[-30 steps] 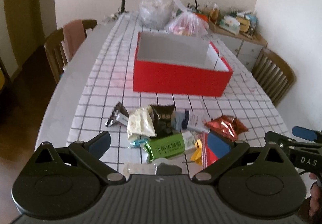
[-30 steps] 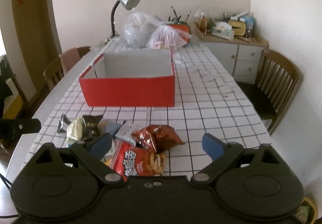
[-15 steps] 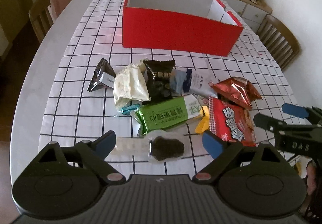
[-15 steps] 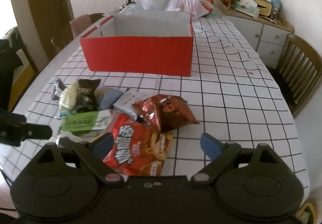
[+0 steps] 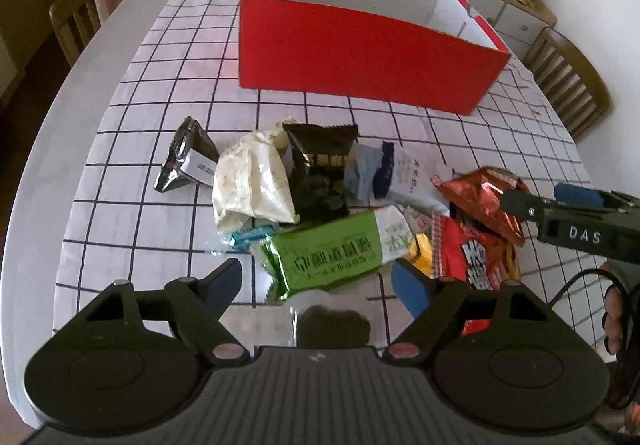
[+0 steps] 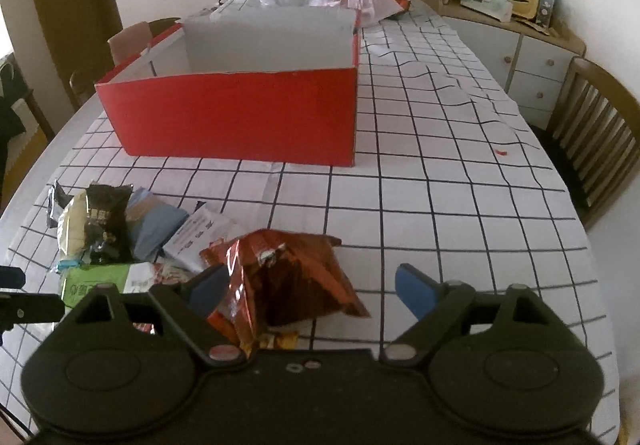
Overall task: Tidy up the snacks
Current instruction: 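Grasp the cream pastry bag with left tool while right tool grasps copper-foil chip bag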
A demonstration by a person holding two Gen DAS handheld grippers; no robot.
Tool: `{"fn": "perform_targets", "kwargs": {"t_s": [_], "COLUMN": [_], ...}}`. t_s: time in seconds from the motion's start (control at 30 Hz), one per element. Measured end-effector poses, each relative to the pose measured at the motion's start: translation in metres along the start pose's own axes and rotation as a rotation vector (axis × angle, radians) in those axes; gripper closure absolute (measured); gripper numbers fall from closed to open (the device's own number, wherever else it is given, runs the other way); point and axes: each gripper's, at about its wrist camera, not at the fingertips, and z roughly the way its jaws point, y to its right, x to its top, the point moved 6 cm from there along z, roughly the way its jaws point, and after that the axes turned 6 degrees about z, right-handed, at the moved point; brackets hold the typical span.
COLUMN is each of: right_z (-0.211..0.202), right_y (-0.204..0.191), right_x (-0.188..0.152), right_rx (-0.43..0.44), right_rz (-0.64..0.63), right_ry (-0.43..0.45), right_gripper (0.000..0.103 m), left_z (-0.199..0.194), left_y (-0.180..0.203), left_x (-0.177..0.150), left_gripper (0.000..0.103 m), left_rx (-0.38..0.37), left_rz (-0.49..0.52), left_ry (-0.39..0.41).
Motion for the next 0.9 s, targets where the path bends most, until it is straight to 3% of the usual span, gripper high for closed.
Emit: {"fn": "perform_targets", "kwargs": {"t_s": [0.33,0.4,0.5,0.9], "right_z": [0.020,0.023,0.025,0.038], "right_y": [-0.001,-0.001,0.000,-0.002], "right_x": [0.007,0.007,0.007,0.006], "right_rx": [0.032,0.039,0.057,0.100], "right_rz": [-0.020,-0.022,-0.014,-0.011], "right_ry": [-0.047,-0.059,-0.070,-0.127], "right_gripper": [0.019,0.020,0.021,0.022], "left_z": [0.013,0.021,0.028,0.056], "left_y": [-0.026,-0.038,-0.051,-0.067], "left_x": [0.035,0.037,0.041,0.053], "left_gripper": [0.024,0.031,0.031,0.031], "left_rx": [0.034,0.017,-0.006,-0.115], "left_rz": [-0.088,-0.150,-0.213,-0.326], "left_ry": [0.036,0.021,0.023,-0.023]}}
